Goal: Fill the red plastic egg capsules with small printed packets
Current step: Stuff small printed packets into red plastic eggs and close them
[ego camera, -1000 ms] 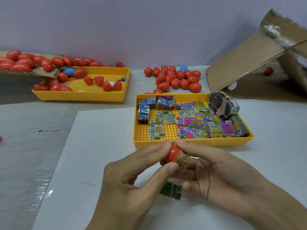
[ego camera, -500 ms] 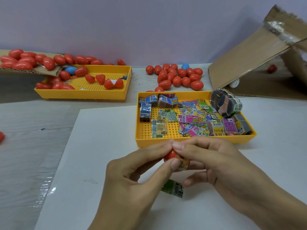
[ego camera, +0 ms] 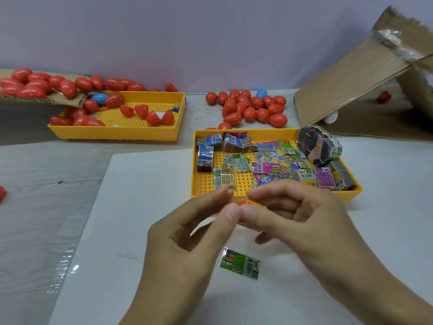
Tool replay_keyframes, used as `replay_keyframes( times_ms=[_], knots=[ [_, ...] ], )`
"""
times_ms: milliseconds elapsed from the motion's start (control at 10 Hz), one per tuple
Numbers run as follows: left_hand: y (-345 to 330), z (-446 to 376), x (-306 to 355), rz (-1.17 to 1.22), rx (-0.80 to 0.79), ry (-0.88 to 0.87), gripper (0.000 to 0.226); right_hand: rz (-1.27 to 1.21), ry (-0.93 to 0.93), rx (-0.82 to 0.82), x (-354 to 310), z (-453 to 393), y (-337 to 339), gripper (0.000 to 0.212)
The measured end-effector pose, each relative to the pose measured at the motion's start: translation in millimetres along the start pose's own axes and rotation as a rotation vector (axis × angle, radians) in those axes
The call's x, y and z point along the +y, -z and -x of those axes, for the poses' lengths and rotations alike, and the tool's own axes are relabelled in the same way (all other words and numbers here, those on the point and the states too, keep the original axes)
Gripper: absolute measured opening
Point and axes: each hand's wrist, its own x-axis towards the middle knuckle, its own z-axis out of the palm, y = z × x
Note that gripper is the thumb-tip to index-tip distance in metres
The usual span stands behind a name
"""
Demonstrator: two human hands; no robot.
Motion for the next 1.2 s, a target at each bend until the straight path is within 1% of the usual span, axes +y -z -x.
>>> replay_keyframes(
  times_ms=[100, 200, 300, 400, 500, 600, 700, 800, 900, 1000, 1100, 1200],
  knots=[
    [1.3, -2.7, 1.4, 0.080, -0.127, 0.141, 0.043, 0.384, 0.439, 0.061, 4.9, 6.2, -2.2, 0.054],
    [2.1, -3.4, -2.1, 0.154, -0.144, 0.190, 0.038, 0.520, 0.595, 0.044, 8.3, 7.5, -3.8, 0.064],
    [6.9, -4.9, -3.6, 0.157, -0.145, 0.148, 0.037, 0.496, 0.535, -0.046, 3.5, 3.4, 1.2, 0.064],
    [12.6, -8.7, -1.1, 0.147, -0.152, 0.051, 0.038, 0.224, 0.243, -0.125, -5.1, 0.0, 4.4, 0.051],
    [14.8, -10.7, 0.3, 0.118, -0.167, -0.049, 0.037, 0.071, 0.108, -0.158, -7.7, -2.3, 5.1, 0.026],
    [15.2, -10.3, 0.6, 0.110, -0.141, -0.073, 0.038, 0.076, 0.164, -0.109, -8.4, -2.1, 3.5, 0.020],
    [16.0, -10.2, 1.7, 0.111, -0.113, -0.037, 0.039, 0.204, 0.313, -0.065, -5.8, 0.3, 4.1, 0.028],
    [15.9, -10.1, 1.2, 0.105, -0.093, -0.045, 0.037, 0.209, 0.363, -0.069, -4.3, 0.0, 3.7, 0.032],
    [14.9, -10.3, 0.7, 0.103, -0.094, -0.037, 0.038, 0.186, 0.366, -0.079, -2.8, -1.3, 4.7, 0.032],
    [16.1, -10.4, 1.6, 0.110, -0.080, -0.020, 0.040, 0.264, 0.437, -0.026, -5.1, 0.2, 7.2, 0.026],
    [14.7, -11.6, 0.4, 0.164, 0.010, 0.009, 0.061, 0.551, 0.648, 0.143, -18.7, -10.9, 20.1, 0.030],
    [10.7, -10.8, 2.7, 0.199, 0.097, 0.070, 0.081, 0.766, 0.528, 0.240, -46.1, -32.1, 46.1, 0.036]
  ],
)
